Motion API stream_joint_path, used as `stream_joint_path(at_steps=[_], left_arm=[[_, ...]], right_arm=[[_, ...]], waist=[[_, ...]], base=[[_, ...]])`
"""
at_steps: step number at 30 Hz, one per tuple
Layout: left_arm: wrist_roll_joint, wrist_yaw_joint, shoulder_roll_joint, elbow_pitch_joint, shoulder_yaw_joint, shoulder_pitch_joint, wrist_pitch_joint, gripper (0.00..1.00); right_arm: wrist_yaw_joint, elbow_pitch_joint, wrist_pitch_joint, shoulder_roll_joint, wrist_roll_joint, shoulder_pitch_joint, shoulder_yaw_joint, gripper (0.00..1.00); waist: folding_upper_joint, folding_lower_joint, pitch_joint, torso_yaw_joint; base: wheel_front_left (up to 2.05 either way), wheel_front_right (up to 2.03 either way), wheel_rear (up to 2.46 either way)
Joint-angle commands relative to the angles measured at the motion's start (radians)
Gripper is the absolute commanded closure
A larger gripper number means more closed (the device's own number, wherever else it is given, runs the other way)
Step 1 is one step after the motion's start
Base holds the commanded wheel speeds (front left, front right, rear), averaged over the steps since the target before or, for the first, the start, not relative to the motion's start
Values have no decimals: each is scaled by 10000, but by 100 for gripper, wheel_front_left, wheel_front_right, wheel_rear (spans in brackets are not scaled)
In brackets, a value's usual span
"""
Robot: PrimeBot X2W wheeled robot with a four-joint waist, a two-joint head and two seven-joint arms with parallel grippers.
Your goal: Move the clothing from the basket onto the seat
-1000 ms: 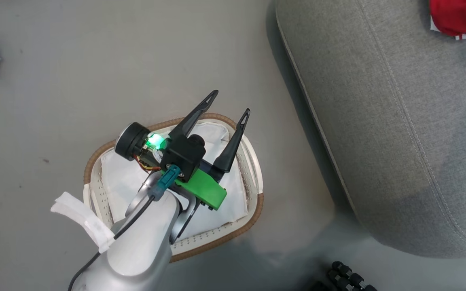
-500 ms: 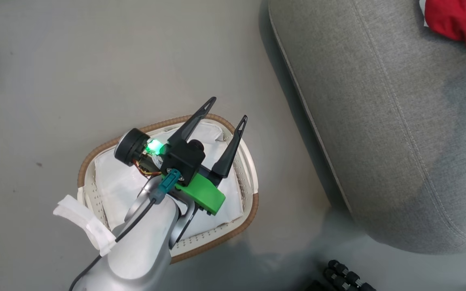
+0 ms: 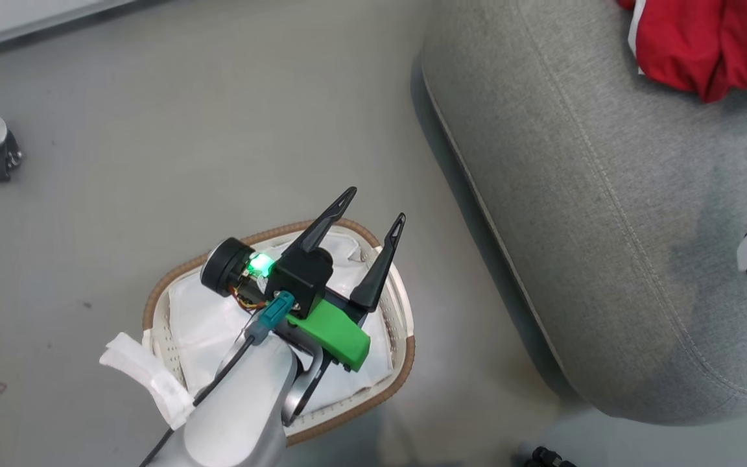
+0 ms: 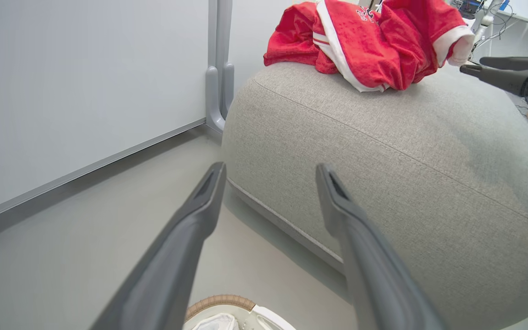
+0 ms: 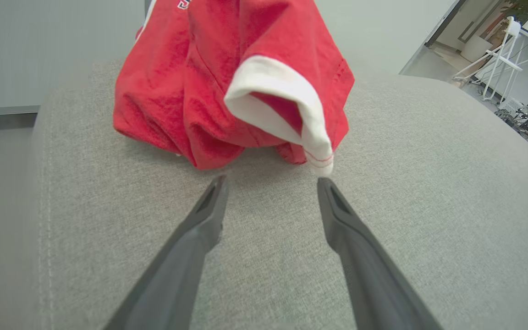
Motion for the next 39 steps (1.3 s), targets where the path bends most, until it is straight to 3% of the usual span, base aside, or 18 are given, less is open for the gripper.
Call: stream_joint_path(at_steps=[1,9,15,20,29,39], left_arm=[[-83,10,-16,-51,63,209,8,0],[-373,9,-154,-131,302,780,8,0],[-621,26,-225,-349,792,1201,8,0],[-963,197,-253,-610,1247,1455,7,0],[-1060,817,-249,-915,2737,2132,8,0],[-977,1109,-255,-1134,4185,3296,8,0]], right_arm=[[-15,-138,-21,48,-23,305,5,0],[-15,-823,-23,-192,-196,817,118,0],[-15,-1185,-23,-668,-178,546,307,0],[-15,-1288,-23,-637,36,545,546,0],[-15,-1913,-23,642,-114,888,934,0],[-15,-2541,-23,2061,-53,2039,1501,0]], waist=[[-1,-1,-457,-76],[-1,-1,-1504,151],[-1,-1,-2486,728],[-1,-1,-3094,1333],[-1,-1,-3418,2106],[-1,-1,-3606,2758]], base=[[0,0,0],[0,0,0],[0,0,0],[0,0,0],[0,0,0],[0,0,0]])
